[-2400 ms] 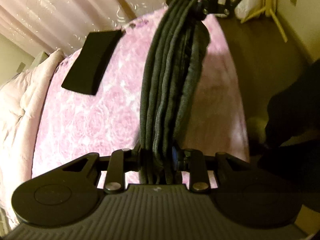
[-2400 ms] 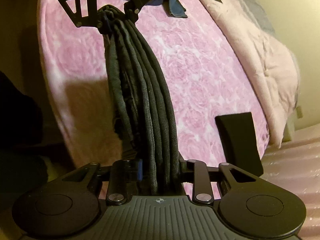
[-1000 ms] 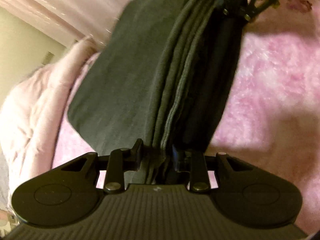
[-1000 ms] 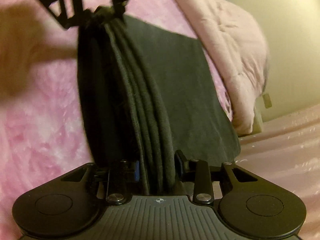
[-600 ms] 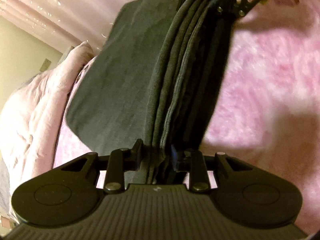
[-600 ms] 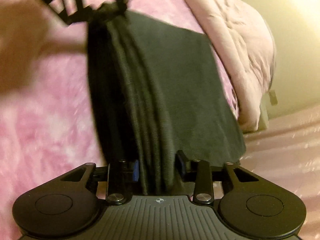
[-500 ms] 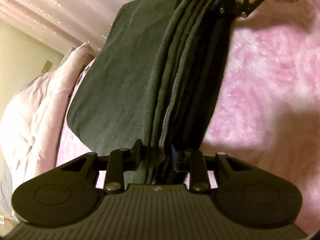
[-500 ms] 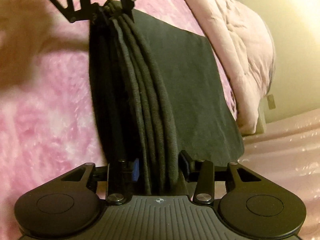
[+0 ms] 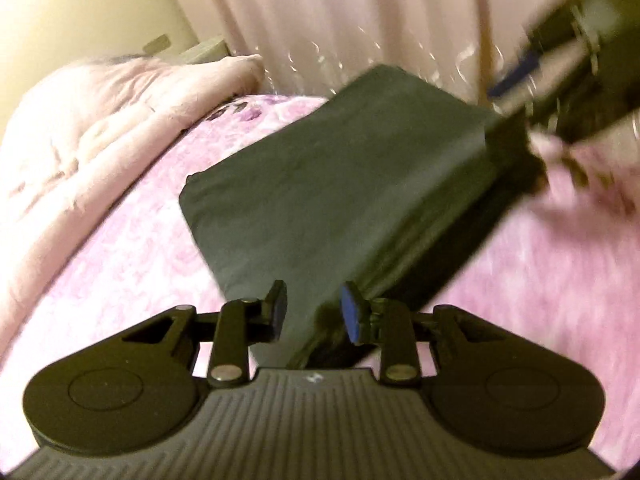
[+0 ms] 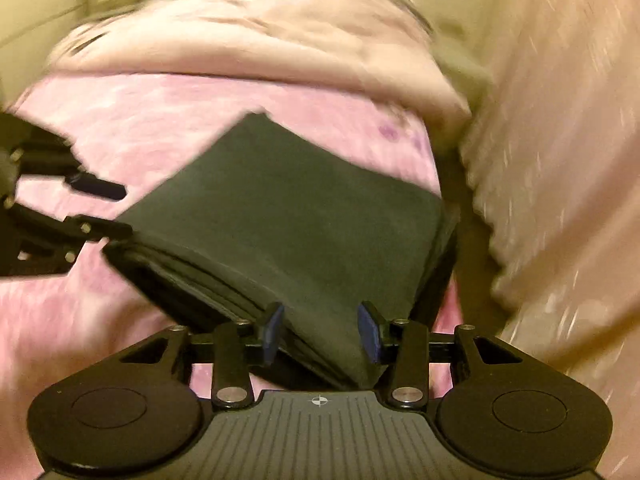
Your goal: Fold clothes
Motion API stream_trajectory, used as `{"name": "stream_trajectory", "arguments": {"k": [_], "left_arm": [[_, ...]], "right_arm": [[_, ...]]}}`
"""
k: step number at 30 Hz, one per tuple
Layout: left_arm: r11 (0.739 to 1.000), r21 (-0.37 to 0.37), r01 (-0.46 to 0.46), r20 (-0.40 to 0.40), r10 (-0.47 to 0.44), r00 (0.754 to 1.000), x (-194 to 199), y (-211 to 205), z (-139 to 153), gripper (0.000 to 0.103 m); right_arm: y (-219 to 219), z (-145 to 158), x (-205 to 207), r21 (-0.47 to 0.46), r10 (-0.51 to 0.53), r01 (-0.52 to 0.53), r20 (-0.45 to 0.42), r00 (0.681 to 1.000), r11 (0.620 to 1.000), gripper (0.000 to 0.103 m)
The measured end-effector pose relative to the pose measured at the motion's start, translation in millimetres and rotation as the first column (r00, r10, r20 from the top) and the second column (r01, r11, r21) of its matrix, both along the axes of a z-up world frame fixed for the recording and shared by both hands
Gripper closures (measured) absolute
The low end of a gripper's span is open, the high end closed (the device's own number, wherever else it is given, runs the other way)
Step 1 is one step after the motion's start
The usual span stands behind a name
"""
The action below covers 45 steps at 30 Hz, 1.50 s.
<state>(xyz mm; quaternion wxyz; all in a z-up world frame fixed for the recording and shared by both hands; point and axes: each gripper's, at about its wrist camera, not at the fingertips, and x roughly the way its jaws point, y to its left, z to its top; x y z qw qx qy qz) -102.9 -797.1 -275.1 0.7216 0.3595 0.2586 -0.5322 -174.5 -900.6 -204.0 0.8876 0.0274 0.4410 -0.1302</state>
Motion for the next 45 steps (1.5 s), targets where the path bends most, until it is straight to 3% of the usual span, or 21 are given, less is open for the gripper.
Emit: {"name": "stream_trajectory", "arguments": {"k": [2, 5, 14, 18, 20, 21, 22, 28, 31, 34, 36, 45], "left_arm": [[1.000, 0.018, -0.007, -0.048, 0.008, 0.999, 3.8, -10.4, -9.1, 0.086], [0.999, 0.042, 0.007, -0.061, -0.004, 0.998, 0.2, -12.6, -15.3, 0.097], [0.994, 0.092, 0.052, -0.058, -0.047, 0.997, -8.6, -14.3, -26.6, 0.093], [0.996, 0.081, -0.044, -0.113, 0.053, 0.992, -3.1, -8.4, -14.8, 0.092], [0.990, 0.097, -0.100, -0.137, 0.113, 0.984, -5.3, -1.0, -11.2, 0.084], [0.987, 0.102, -0.128, -0.156, 0.143, 0.977, -7.1, 4.2, -9.2, 0.083], [0.982, 0.106, -0.157, -0.178, 0.174, 0.969, -8.9, 10.0, -7.0, 0.082], [0.943, 0.111, -0.315, -0.256, 0.334, 0.907, -18.6, 42.4, 17.9, 0.052], [0.906, 0.115, -0.408, -0.338, 0.421, 0.841, -17.0, 58.6, 31.2, 0.031], [0.864, 0.123, -0.488, -0.380, 0.496, 0.781, -15.8, 73.7, 47.3, 0.006], [0.851, 0.125, -0.511, -0.374, 0.517, 0.770, -17.5, 81.9, 60.6, 0.002], [0.846, 0.126, -0.518, -0.315, 0.529, 0.788, -34.6, 113.1, 102.9, 0.002]], "right_arm": [[-7.9, -19.7, -3.2, 0.055, -0.030, 0.031, -0.020, 0.999, 0.998, 0.072], [0.2, -25.9, -6.5, -0.015, 0.054, -0.054, -0.031, 0.998, 0.998, 0.072], [-0.4, -9.5, -13.7, 0.028, 0.018, -0.017, -0.022, 1.000, 0.999, 0.071], [-0.7, -2.3, -16.9, 0.047, 0.002, -0.001, -0.018, 1.000, 0.999, 0.071], [2.8, 2.5, -23.5, 0.070, -0.023, 0.025, -0.032, 0.999, 0.997, 0.066], [5.9, 5.2, -29.1, 0.088, -0.042, 0.046, -0.042, 0.998, 0.995, 0.048], [9.1, 7.8, -36.6, 0.120, -0.071, 0.076, -0.044, 0.997, 0.990, 0.042], [31.3, 28.6, -75.4, 0.253, -0.191, 0.204, -0.074, 0.979, 0.946, 0.040], [39.6, 43.9, -86.3, 0.291, -0.259, 0.271, -0.081, 0.963, 0.917, 0.037], [47.2, 61.3, -93.2, 0.307, -0.321, 0.328, -0.073, 0.944, 0.894, 0.026], [52.6, 74.5, -95.1, 0.315, -0.335, 0.339, -0.066, 0.940, 0.887, 0.026], [75.9, 127.0, -98.7, 0.289, -0.387, 0.387, -0.061, 0.920, 0.876, 0.023]]}}
